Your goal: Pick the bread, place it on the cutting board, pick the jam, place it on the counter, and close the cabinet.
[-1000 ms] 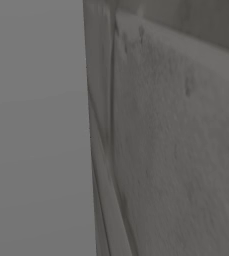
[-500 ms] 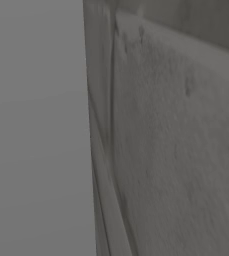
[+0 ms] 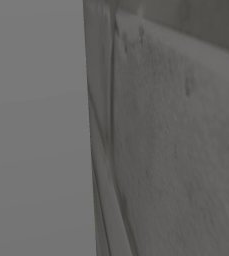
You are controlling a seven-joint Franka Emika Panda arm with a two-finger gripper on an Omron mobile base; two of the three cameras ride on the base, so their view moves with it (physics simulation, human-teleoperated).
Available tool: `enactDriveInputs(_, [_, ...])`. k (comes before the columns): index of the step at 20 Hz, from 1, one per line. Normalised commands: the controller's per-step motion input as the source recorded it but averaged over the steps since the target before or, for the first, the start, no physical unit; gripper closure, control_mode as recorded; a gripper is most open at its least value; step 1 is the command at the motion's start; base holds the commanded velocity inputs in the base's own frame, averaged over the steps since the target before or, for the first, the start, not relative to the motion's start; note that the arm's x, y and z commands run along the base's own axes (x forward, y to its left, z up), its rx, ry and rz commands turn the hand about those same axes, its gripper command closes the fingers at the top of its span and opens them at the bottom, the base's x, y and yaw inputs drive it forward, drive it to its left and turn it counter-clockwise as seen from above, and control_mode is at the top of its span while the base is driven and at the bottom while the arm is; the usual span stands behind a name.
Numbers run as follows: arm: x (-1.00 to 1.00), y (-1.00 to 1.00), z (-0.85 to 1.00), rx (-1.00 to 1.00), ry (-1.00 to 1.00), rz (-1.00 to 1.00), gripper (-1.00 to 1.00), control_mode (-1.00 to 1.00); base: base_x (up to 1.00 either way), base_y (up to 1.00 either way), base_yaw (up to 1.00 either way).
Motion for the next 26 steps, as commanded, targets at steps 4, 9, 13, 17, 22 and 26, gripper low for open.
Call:
enactDriveInputs(4, [0.21, 0.0, -0.04, 0.0, 0.0, 0.01, -1.0, -1.0, 0.0, 0.0, 0.0])
enactDriveInputs(9, [0.09, 0.05, -0.11, 0.0, 0.0, 0.01, 1.0, -1.0, 0.0, 0.0, 0.0])
enactDriveInputs(13, [0.0, 0.13, -0.14, -0.01, 0.0, 0.0, 1.0, -1.0, 0.0, 0.0, 0.0])
enactDriveInputs(17, [0.0, 0.09, -0.01, 0.0, 0.0, 0.0, 1.0, -1.0, 0.0, 0.0, 0.0])
enactDriveInputs(22, [0.0, 0.11, 0.0, 0.0, 0.0, 0.0, 1.0, -1.0, 0.0, 0.0, 0.0])
enactDriveInputs(26, [-0.06, 0.0, -0.01, 0.0, 0.0, 0.0, 1.0, -1.0, 0.0, 0.0, 0.0])
